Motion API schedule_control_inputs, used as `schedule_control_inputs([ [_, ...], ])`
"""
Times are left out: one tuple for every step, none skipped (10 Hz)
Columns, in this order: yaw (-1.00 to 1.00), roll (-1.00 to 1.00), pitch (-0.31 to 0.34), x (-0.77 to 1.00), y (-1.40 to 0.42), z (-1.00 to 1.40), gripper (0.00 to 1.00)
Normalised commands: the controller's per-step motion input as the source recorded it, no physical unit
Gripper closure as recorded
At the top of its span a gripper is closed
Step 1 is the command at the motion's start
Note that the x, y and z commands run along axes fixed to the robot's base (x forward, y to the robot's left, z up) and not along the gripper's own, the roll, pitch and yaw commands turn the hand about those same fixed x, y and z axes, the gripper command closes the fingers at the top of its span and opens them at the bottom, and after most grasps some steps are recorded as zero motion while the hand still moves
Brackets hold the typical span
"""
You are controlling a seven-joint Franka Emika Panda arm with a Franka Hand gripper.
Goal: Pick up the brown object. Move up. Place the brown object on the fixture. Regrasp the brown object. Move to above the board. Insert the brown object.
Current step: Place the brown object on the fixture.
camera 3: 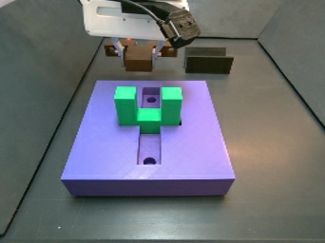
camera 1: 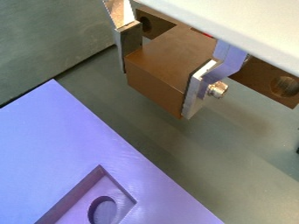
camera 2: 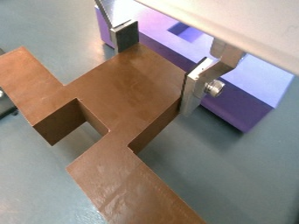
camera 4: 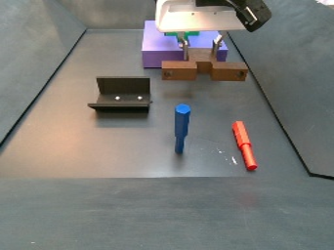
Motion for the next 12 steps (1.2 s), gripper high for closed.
schedule_control_inputs([
  [0.0, -0.64, 0.397, 0.76, 0.19, 0.21, 1.0],
  [0.0, -0.63, 0.469, 0.8, 0.04, 0.29, 1.0],
  [0.0, -0.73, 0.397, 0.82, -0.02, 0.42, 1.0],
  [-0.03, -0.79, 0.346, 0.87, -0.18, 0.44, 1.0],
  [-0.05, -0.85, 0.326, 0.85, -0.16, 0.44, 1.0],
  [-0.06, -0.89, 0.283, 0.85, -0.13, 0.39, 1.0],
  [-0.07, -0.91, 0.237, 0.85, -0.08, 0.3, 1.0],
  [-0.07, -0.9, 0.169, 0.86, -0.02, 0.22, 1.0],
  [-0.07, -0.89, 0.131, 0.86, 0.0, 0.17, 1.0],
  [-0.07, -0.89, 0.114, 0.86, 0.0, 0.16, 1.0],
  [-0.07, -0.89, 0.103, 0.86, 0.0, 0.15, 1.0],
  [-0.07, -0.91, 0.031, 0.82, 0.0, 0.14, 1.0],
])
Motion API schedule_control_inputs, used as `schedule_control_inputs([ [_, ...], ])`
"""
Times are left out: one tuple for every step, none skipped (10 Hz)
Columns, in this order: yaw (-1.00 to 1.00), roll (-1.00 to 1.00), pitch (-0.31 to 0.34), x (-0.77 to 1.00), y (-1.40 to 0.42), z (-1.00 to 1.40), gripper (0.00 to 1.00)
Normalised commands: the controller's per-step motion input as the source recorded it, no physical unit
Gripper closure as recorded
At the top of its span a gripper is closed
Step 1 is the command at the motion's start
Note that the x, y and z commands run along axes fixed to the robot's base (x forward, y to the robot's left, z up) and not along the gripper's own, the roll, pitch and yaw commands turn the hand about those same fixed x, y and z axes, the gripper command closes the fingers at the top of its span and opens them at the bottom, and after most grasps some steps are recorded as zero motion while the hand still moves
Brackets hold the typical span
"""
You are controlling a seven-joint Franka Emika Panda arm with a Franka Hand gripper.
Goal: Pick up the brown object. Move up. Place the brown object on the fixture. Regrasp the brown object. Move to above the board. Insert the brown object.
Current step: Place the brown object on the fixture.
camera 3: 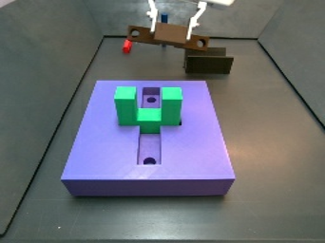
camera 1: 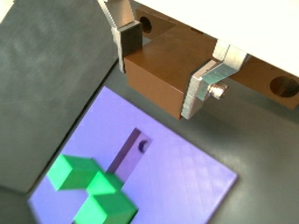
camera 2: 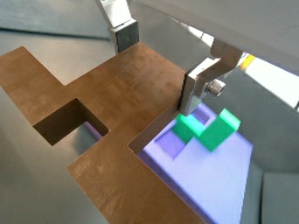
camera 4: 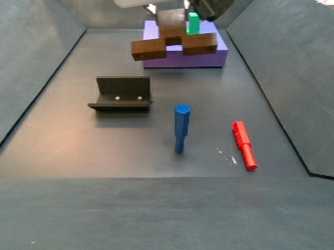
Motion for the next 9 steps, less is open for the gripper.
schedule_control_inputs([
  [-0.06, -0.92, 0.02, 0.79, 0.02, 0.13, 1.0],
  [-0.07, -0.93, 0.011, 0.8, 0.03, 0.16, 1.0],
  [-0.04, -0.93, 0.0, 0.75, 0.07, 0.17, 1.0],
  [0.0, -0.31, -0.103, 0.07, 0.05, -0.16, 1.0],
  [0.0, 0.0, 0.0, 0.01, 0.02, 0.0, 1.0],
  [0.0, -0.72, -0.106, 0.7, 0.14, 0.06, 1.0],
  [-0.08, -0.85, -0.274, 0.75, 0.07, 0.13, 1.0],
  [-0.08, -0.86, -0.291, 0.74, 0.07, 0.1, 1.0],
  [-0.11, -0.97, -0.383, 0.69, 0.19, 0.09, 1.0],
])
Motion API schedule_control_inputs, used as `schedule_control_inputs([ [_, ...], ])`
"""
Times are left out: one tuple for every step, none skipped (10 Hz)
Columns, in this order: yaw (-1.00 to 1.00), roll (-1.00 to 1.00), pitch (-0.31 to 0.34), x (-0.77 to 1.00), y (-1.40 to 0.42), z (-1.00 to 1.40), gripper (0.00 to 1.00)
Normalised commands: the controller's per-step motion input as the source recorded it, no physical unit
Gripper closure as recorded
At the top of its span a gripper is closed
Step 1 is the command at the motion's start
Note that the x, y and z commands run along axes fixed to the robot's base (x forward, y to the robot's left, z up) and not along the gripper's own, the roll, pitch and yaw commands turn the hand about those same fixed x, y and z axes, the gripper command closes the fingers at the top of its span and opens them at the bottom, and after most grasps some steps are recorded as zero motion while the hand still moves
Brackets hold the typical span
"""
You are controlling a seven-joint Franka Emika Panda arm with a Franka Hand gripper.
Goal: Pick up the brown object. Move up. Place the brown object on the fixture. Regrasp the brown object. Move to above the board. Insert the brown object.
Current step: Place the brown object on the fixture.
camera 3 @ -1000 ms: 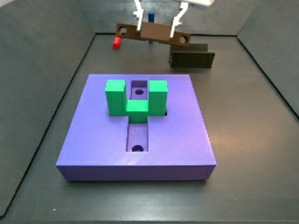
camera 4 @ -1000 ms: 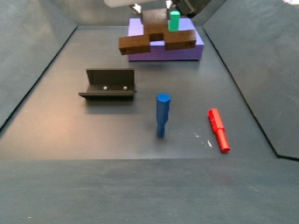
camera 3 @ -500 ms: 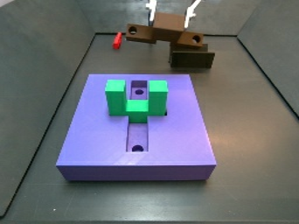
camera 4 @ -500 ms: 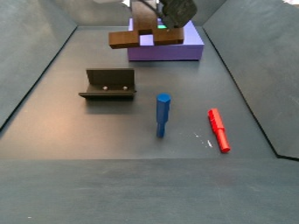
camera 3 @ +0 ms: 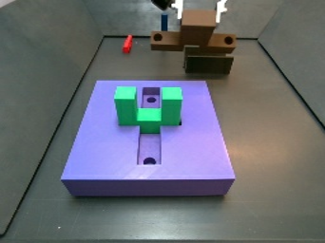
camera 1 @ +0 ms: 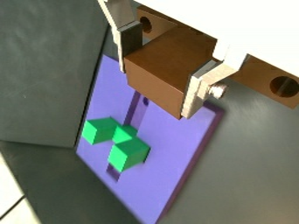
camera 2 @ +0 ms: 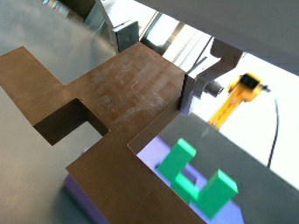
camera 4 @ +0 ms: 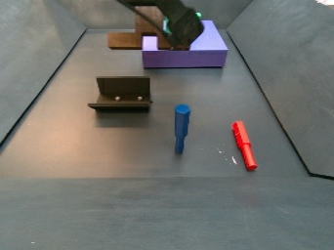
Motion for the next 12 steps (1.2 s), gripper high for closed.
schedule_control_inputs([
  [0.04, -0.19, -0.494, 0.21, 0.49, 0.0, 1.0],
  [0.17, 0.75, -0.334, 0.16, 0.28, 0.2, 1.0],
  [0.2, 0.99, -0.246, 0.21, 0.24, 0.13, 1.0],
  [0.26, 1.0, -0.271, 0.16, 0.19, 0.04, 1.0],
  [0.26, 0.97, -0.206, 0.05, 0.25, 0.0, 1.0],
  [0.19, 0.43, -0.266, 0.0, 0.35, -0.22, 1.0],
  [0.07, 0.0, -0.169, 0.1, 0.48, -0.59, 1.0],
  [0.05, -0.06, -0.243, 0.05, 0.54, -0.67, 1.0],
  [0.0, -0.12, -0.071, 0.08, 0.49, -0.68, 1.0],
  [0.0, -0.12, 0.086, 0.17, 0.46, -0.55, 1.0],
  [0.0, 0.0, 0.817, 0.75, 0.22, -0.41, 1.0],
  [-0.07, 0.0, 0.746, 0.78, 0.18, -0.27, 1.0],
])
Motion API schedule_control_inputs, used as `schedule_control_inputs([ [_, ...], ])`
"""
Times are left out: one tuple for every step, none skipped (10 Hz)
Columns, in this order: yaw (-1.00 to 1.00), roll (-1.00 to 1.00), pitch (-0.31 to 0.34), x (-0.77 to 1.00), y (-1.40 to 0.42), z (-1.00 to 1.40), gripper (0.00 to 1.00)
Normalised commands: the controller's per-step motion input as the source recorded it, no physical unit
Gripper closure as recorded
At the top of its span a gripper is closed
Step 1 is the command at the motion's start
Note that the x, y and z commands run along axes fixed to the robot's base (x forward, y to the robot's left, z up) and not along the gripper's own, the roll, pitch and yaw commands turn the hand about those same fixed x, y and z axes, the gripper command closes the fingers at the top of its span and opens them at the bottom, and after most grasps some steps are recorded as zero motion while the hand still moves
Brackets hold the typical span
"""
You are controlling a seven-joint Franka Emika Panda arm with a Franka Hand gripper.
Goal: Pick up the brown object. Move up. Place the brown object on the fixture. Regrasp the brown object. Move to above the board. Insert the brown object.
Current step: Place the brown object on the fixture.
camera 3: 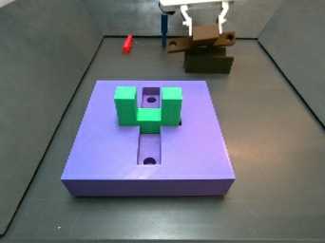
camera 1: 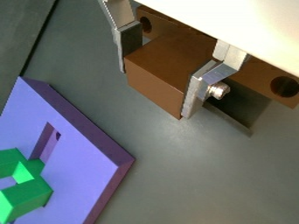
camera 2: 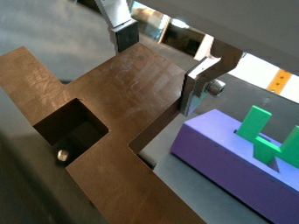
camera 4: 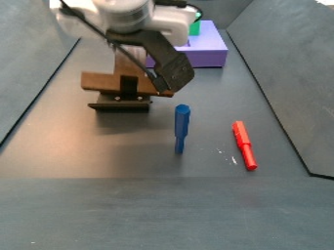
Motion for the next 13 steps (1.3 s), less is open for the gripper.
schedule_control_inputs([
  [-0.1, 0.0, 0.774, 0.73, 0.19, -0.27, 1.0],
  [-0.11, -0.07, 0.703, 0.57, 0.19, -0.27, 1.0],
  [-0.11, -0.2, 0.497, 0.65, 0.12, -0.21, 1.0],
  [-0.18, -0.35, 0.0, 0.67, -0.01, 0.0, 1.0],
  [-0.26, -0.48, -0.257, 0.56, -0.03, 0.0, 1.0],
  [-0.2, -0.38, -0.503, 0.37, 0.0, -0.11, 1.0],
  [-0.2, -0.3, -0.603, 0.29, 0.0, -0.17, 1.0],
  [-0.18, -0.13, -0.563, 0.17, 0.0, -0.26, 1.0],
  [-0.08, -0.15, -0.326, 0.0, 0.09, -0.27, 1.0],
  [-0.05, -0.03, -0.037, 0.0, 0.01, -0.17, 1.0],
  [0.0, 0.0, 0.0, -0.01, 0.03, -0.02, 1.0],
  [0.0, 0.12, 0.0, 0.0, 0.06, -0.07, 1.0],
  [-0.04, 0.31, 0.031, 0.0, 0.08, -0.25, 1.0],
])
